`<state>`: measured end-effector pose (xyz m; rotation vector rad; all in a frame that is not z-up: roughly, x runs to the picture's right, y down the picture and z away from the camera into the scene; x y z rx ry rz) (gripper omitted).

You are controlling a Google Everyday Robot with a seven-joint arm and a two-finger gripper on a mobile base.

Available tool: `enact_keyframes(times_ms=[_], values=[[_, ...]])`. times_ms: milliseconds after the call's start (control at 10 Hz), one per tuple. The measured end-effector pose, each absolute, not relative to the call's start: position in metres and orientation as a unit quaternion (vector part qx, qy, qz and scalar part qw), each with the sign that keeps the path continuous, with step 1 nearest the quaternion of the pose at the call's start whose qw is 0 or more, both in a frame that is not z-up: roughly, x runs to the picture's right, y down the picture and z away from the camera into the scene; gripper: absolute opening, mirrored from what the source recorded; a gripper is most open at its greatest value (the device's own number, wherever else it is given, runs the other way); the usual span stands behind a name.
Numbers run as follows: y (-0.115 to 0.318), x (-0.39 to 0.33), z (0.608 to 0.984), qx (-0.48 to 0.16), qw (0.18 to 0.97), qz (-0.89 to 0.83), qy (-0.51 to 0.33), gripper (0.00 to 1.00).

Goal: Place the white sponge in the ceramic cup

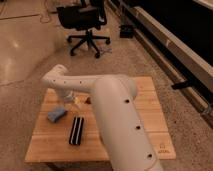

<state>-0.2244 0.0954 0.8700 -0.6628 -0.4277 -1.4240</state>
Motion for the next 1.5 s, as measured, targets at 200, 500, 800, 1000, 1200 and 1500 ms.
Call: enact_keyframes(times_ms=[200,500,800,1000,1200,1500], values=[[0.082,-0.237,0.879,-0.291,0.691,-0.634,-0.191,0.80],[0.079,-0.257,0.904,-0.279,0.697,-0.623,-0.219,0.80],[0.087,-0.268,0.918,-0.277,0.701,-0.613,-0.238,0.80],[0.102,-0.276,0.923,-0.283,0.695,-0.611,-0.251,0.80],[0.114,-0.280,0.924,-0.291,0.688,-0.612,-0.258,0.80],[0.126,-0.283,0.925,-0.301,0.681,-0.611,-0.270,0.67]])
